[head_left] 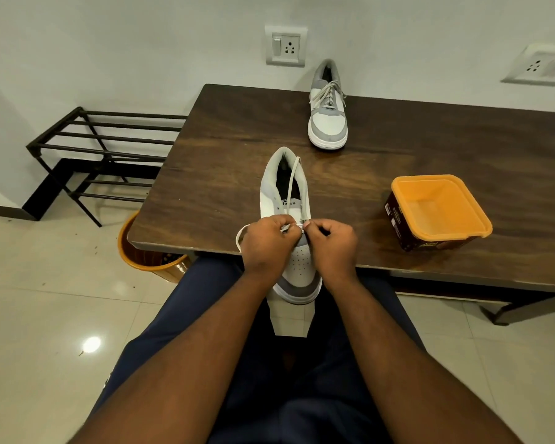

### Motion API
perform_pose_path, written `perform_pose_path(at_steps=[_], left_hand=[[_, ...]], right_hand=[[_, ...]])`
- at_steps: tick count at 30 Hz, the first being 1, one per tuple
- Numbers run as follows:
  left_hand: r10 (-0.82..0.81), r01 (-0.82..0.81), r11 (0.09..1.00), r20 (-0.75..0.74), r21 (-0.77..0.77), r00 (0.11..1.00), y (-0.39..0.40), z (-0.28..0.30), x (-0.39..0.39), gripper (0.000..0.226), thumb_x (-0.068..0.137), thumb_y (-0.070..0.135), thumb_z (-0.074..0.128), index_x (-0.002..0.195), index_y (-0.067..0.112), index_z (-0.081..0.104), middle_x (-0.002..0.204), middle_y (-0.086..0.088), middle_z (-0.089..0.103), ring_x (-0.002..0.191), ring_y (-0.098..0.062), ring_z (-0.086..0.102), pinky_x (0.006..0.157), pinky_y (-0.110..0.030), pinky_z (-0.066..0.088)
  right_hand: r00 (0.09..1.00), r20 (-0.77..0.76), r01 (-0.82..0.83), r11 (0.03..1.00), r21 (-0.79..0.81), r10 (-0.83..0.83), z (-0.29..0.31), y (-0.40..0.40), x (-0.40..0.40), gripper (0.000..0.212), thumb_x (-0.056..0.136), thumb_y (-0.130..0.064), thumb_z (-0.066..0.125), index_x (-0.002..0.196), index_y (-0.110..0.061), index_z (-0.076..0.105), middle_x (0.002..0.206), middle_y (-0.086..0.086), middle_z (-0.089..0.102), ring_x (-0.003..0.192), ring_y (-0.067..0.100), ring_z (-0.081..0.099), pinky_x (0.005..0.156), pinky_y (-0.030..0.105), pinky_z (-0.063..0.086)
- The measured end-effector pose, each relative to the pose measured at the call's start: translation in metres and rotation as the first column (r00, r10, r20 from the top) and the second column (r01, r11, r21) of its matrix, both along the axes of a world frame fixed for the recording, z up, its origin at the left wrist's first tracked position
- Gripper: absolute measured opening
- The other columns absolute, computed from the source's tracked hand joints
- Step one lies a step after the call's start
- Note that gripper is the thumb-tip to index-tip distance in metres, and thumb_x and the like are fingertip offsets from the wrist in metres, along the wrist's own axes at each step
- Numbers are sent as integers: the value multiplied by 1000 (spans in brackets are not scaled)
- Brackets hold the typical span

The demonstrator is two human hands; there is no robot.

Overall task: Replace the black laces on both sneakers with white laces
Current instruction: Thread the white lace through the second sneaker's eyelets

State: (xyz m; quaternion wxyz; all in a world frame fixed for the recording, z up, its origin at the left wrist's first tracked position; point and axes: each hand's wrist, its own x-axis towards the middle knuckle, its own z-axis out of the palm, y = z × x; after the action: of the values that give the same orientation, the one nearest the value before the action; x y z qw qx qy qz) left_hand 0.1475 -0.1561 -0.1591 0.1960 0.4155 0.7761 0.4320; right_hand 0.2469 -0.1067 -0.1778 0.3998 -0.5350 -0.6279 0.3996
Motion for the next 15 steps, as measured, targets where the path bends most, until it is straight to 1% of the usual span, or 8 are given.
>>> perform_pose_path(at_steps=[2,5,10,13,15], left_hand=[[2,-2,1000,-48,-8,999,1,0,2,15,85,27,62,79,22,74,68,3,69,65,-16,63,64,-33,53],[-2,0,1000,-102,-17,995,3,-3,4,17,86,27,60,78,19,73,66,0,68,64,-19,62,63,-35,52],[-6,6,1000,-34,6,999,5,-9,5,19,87,28,58,80,21,74,68,2,68,65,-18,63,64,-36,53],[-24,24,1000,-3,7,1000,6,-11,3,19,88,28,59,81,21,75,68,1,69,67,-20,64,65,-38,55],[-48,48,999,-13,-1,999,7,-14,1,19,88,28,58,82,21,75,70,0,70,68,-21,65,66,-39,55]], right_hand=[[998,-56,-2,999,-36,0,0,-1,1,19,87,-16,66,72,-10,75,66,1,70,66,22,67,62,39,56],[996,-91,-11,998,-58,6,2,-1,2,16,88,-16,67,75,-14,76,71,-2,72,71,18,69,69,40,58],[990,-135,-65,993,-99,52,-1,0,4,15,89,-15,66,80,-20,77,77,-5,74,76,13,71,76,39,59],[984,-169,-83,988,-131,60,-1,1,6,17,90,-13,65,80,-23,75,78,-4,74,76,12,71,75,33,58],[981,-184,-87,986,-143,60,0,2,6,14,90,-12,65,82,-19,75,78,-3,74,76,12,70,74,30,58]])
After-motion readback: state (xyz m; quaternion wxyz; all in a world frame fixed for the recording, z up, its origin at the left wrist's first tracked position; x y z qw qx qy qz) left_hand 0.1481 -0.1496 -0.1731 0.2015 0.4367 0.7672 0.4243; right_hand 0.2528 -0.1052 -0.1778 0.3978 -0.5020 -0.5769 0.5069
